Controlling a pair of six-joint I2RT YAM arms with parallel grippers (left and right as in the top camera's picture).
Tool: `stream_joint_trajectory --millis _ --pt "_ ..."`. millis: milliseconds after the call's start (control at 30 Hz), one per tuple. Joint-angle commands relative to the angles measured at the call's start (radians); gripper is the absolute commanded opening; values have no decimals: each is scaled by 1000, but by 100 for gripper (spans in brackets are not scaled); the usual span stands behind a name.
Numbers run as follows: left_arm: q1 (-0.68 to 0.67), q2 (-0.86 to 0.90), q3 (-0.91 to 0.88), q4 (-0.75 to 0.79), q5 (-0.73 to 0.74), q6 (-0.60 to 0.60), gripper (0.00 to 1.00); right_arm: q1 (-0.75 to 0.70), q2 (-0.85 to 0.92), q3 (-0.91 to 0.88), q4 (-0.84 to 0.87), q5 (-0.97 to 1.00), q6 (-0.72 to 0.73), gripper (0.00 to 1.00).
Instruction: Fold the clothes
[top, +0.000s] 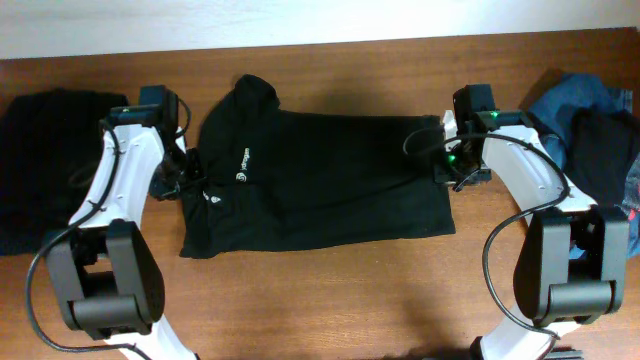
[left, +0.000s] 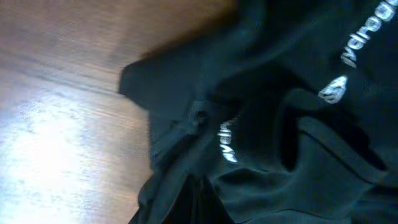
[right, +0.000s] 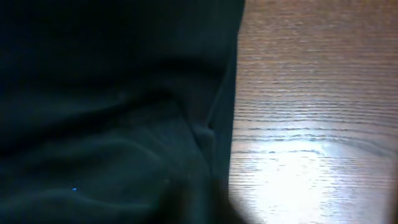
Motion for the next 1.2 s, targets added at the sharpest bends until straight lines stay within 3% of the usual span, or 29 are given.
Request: stream_joint_trajectory --millis 0,267,833,1167 --pt "-46 0 6 6 27 47 1 0 7 -20 11 -31 6 4" --pt "-123 2 6 15 11 90 1 0 7 -113 128 -32 4 4" --pt "-124 3 -108 170 25 90 0 0 7 -143 185 -31 3 4" --pt "-124 4 -172 285 -60 90 1 0 13 -166 219 -30 3 4"
